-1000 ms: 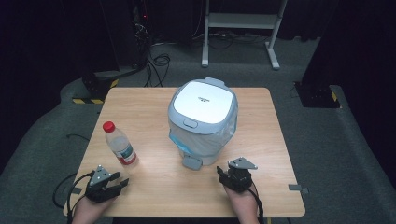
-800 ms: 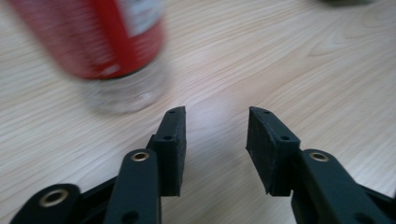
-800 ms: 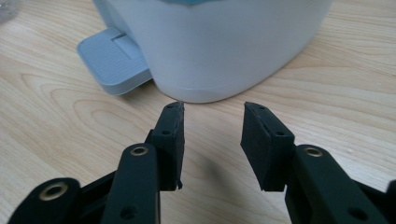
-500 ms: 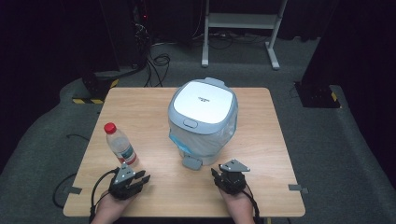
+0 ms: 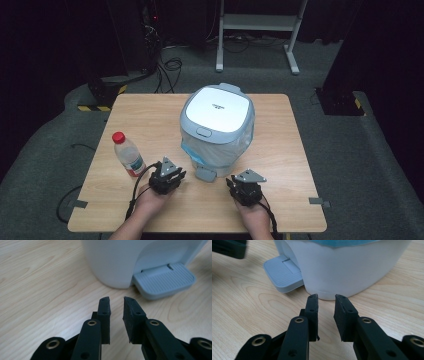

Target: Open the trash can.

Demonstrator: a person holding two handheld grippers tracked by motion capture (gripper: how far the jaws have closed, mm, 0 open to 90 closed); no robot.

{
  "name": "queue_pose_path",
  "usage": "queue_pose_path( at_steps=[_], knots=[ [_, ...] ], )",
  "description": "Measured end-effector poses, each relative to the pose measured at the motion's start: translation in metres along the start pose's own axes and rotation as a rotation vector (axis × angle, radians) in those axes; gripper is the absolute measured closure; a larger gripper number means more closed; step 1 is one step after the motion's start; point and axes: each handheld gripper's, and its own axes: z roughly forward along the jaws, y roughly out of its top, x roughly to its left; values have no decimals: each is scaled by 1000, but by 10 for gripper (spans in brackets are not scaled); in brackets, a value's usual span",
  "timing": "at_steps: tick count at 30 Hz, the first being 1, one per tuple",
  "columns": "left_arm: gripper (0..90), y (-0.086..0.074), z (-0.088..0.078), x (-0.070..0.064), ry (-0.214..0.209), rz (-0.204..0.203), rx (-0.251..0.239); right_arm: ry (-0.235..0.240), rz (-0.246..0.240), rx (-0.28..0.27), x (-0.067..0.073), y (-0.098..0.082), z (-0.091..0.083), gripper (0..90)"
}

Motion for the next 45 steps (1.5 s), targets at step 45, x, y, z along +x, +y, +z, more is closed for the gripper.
queue_pose_path(
  at_steps=[45],
  knots=[
    [872, 65, 34, 18, 82, -96, -98, -173, 123, -73, -86, 57, 3, 858]
  ],
)
